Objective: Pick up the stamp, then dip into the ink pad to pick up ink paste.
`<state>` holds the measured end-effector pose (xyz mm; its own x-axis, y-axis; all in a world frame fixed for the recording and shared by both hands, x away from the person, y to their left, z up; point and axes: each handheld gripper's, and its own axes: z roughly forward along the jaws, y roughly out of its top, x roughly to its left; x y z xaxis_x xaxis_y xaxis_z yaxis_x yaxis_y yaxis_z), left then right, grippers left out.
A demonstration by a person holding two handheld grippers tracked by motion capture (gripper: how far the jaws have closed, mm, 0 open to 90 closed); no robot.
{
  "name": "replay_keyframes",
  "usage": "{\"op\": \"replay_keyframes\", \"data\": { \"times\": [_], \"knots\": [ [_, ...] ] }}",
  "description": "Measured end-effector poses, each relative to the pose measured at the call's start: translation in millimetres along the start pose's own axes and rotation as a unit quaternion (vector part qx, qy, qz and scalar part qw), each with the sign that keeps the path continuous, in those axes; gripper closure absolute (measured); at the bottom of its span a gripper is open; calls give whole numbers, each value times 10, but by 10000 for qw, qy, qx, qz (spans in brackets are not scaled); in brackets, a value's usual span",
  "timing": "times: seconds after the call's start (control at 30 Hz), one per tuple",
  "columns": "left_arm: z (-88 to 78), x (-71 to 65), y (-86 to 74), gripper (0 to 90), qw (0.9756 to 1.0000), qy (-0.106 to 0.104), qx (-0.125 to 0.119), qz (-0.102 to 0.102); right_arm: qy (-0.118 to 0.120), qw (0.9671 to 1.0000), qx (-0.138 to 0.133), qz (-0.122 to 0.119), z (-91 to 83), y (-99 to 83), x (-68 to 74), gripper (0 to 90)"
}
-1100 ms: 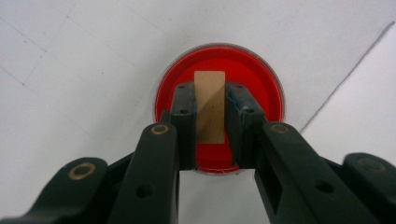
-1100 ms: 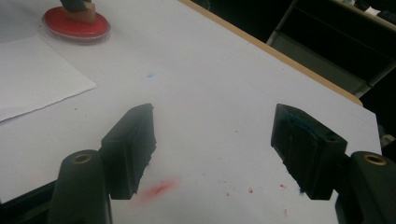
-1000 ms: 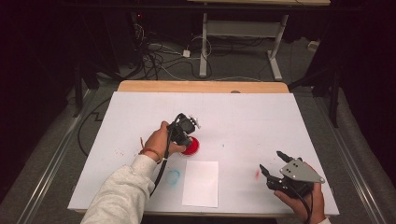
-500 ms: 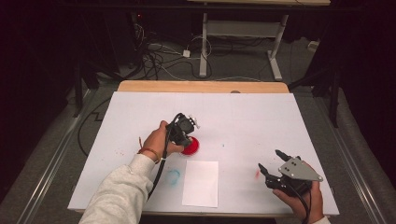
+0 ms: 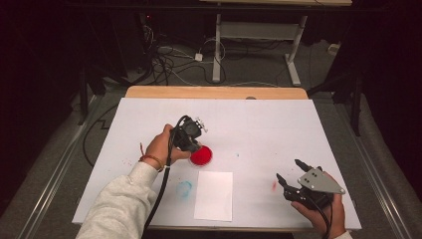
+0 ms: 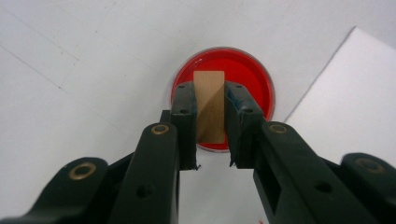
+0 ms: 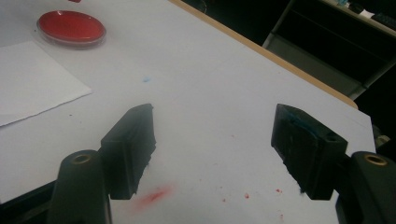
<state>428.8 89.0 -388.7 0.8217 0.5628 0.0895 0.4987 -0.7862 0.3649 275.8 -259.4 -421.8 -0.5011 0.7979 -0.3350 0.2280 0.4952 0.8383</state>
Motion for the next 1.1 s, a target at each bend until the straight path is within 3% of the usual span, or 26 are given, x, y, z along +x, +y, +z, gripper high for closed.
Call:
{"op": "replay_keyframes", "data": {
  "times": [0.37,0.77,1.1],
  "knots": [
    [-135,-67,2,738,9998,-106,-123,92,-98,9999,-39,72,2,1,-29,303],
    [64,-122,91,738,9994,-255,104,212,-49,10000,-28,25,-2,0,-10,301],
    [231,-147,107,738,9991,-310,222,176,-16,10000,-28,-47,-5,-7,1,299]
  ]
}}
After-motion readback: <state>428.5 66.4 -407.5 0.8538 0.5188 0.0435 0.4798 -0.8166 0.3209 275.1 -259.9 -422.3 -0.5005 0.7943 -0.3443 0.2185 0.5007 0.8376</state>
